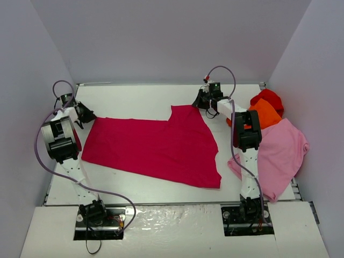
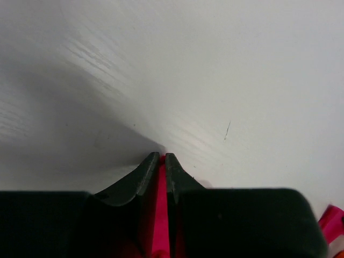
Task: Fold and stack the t-shirts
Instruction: Grap the side of the flattened tshirt furthest away from the robot with both arms
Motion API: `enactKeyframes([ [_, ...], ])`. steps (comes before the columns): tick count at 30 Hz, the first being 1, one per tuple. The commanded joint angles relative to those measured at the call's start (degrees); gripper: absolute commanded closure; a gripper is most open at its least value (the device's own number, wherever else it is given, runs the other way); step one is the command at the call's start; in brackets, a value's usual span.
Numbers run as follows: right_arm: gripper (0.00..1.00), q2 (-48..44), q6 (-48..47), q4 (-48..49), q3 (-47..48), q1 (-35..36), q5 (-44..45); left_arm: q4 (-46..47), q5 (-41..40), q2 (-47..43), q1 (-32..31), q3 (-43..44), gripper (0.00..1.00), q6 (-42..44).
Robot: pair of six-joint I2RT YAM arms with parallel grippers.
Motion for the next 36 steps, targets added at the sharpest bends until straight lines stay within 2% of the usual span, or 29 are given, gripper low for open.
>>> enactKeyframes([
  [1, 1.0, 0.51, -2.03, -10.36, -2.57, 0.53, 3.17, 2.82, 5.19, -1.15, 0.55, 1.22, 0.91, -0.49],
  [5, 1.0, 0.62, -1.87, -10.36, -2.43, 0.61, 2.77, -0.79, 4.29, -0.38, 0.55, 3.49, 0.9, 1.68],
  [7, 1.0, 0.55, -1.87, -10.36, -2.52, 0.61, 2.69, -5.55, 3.17, 0.75, 0.55, 5.05, 0.89, 2.51],
  [9, 1.0, 0.63, -1.95, -10.36, -2.6, 0.69, 2.61, -7.93, 2.59, 0.92, 0.55, 5.56, 0.84, 3.09],
  [11, 1.0, 0.74, -2.04, -10.36, -2.61, 0.7, 2.44, -9.11, 2.29, 0.52, 0.47, 4.97, 0.35, 3.32],
  [12, 1.0, 0.87, -2.04, -10.36, -2.61, 0.7, 2.5, -9.05, 2.35, 0.13, 0.53, 4.25, 0.34, 3.32],
  [20, 1.0, 1.11, -1.97, -10.29, -3.17, 0.78, 2.09, -8.74, 2.72, -0.44, 0.58, 3.73, 0.33, 4.04],
  [25, 1.0, 0.09, -2.04, -10.28, -4.12, 0.7, 2.45, -16.39, 1.51, 1.84, 0.9, 7.67, 0.37, 5.99],
  [30, 1.0, -0.25, -1.78, -10.28, -4.63, 0.7, 2.69, -23.07, -1.22, 1.81, 0.89, 6.98, 0.45, 8.94],
  [33, 1.0, -0.74, -1.69, -10.21, -5.16, 0.79, 2.43, -23.04, -5.92, 1.41, 0.72, 4.7, 0.45, 9.38],
  [36, 1.0, -1.15, -1.74, -10.19, -5.83, 0.95, 2.43, -22.77, -6.46, 4.34, 0.65, 5.94, 0.46, 8.72],
])
